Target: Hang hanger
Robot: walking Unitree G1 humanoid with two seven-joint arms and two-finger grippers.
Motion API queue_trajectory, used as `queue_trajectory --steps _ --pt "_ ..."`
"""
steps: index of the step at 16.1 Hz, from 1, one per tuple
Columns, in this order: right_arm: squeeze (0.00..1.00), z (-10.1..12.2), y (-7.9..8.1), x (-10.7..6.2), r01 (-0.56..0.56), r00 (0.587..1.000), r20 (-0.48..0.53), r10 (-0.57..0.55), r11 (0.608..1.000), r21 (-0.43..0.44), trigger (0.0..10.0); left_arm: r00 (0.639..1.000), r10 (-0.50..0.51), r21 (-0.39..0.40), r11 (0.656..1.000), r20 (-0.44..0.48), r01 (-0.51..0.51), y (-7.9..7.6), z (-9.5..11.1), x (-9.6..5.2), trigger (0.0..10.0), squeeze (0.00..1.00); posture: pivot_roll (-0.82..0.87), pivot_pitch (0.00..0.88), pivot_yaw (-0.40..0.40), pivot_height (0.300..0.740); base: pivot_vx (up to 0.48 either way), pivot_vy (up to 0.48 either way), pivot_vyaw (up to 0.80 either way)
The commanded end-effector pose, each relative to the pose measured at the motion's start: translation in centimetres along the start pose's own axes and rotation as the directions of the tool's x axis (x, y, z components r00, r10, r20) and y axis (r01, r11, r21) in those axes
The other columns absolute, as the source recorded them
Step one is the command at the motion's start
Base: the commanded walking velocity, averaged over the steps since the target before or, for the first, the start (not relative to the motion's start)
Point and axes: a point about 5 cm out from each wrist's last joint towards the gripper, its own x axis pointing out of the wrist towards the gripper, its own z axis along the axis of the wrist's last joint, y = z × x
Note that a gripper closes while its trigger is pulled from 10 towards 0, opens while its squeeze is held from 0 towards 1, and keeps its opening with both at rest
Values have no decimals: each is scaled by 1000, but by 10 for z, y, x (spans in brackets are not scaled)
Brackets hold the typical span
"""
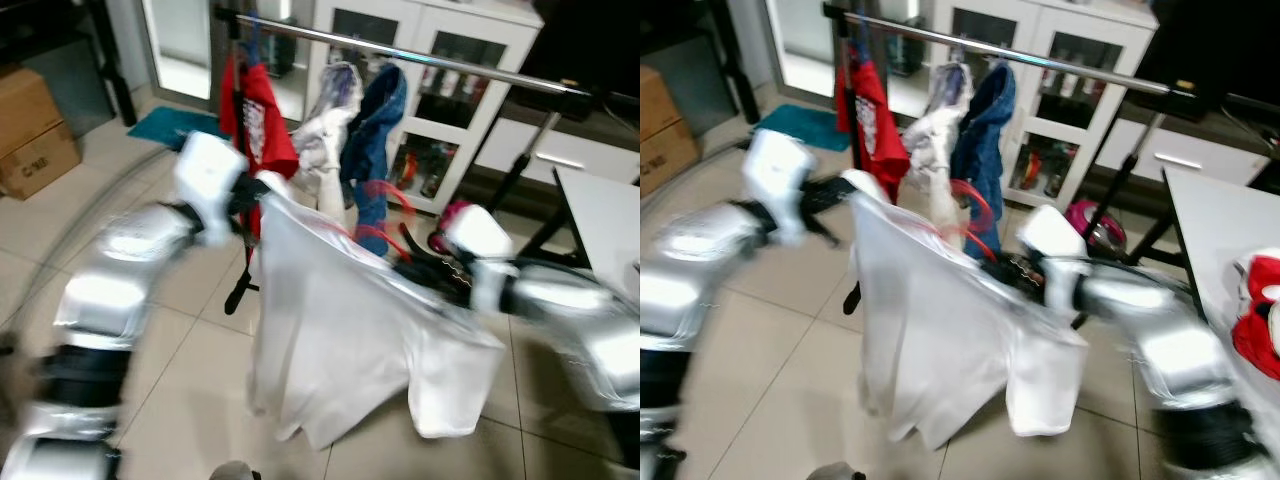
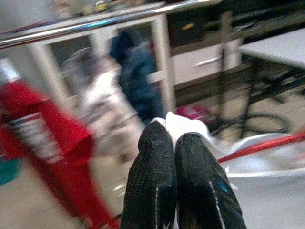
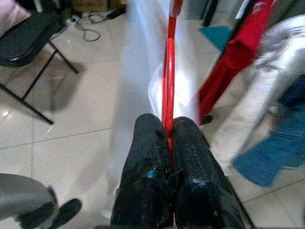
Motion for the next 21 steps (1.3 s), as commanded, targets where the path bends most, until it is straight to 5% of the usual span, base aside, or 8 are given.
queue_trajectory --steps 1,4,8,11,17,18,19,21 --pt "0 -1 3 4 3 998 -64 -7 998 -66 0 995 -44 51 998 93 39 -11 22 10 0 0 -2 0 -84 740 0 0 0" --pt "0 -34 28 19 -144 946 -313 86 976 -165 0 979 -41 51 998 198 32 -21 43 28 0 0 -6 0 -81 740 0 0 0" --pt "0 -37 17 11 -85 940 -339 27 984 -157 0 993 -23 134 991 112 8 -4 32 14 0 0 -2 0 -80 740 0 0 0" --pt "0 -11 -4 -9 -34 994 -105 29 998 -50 0 999 0 172 985 35 -6 3 15 3 0 0 0 0 -79 740 0 0 0" --pt "0 25 -23 -46 -56 986 162 43 996 75 0 981 162 271 954 -104 -129 34 -13 -15 0 0 -5 0 -71 740 0 0 0" --pt "0 22 -25 -47 -39 991 127 31 997 61 0 980 165 272 953 -108 -130 35 -14 -16 0 0 -5 0 -71 740 0 0 0" --pt "0 -8 -23 -46 -22 990 -143 6 994 -111 0 981 164 270 954 -105 -130 35 -15 -15 0 0 -5 0 -71 740 0 0 0" --pt "0 -39 -16 -40 -55 948 -318 -5 982 -179 0 989 144 246 960 -12 -137 30 0 -6 0 0 -9 0 -68 740 0 0 0"
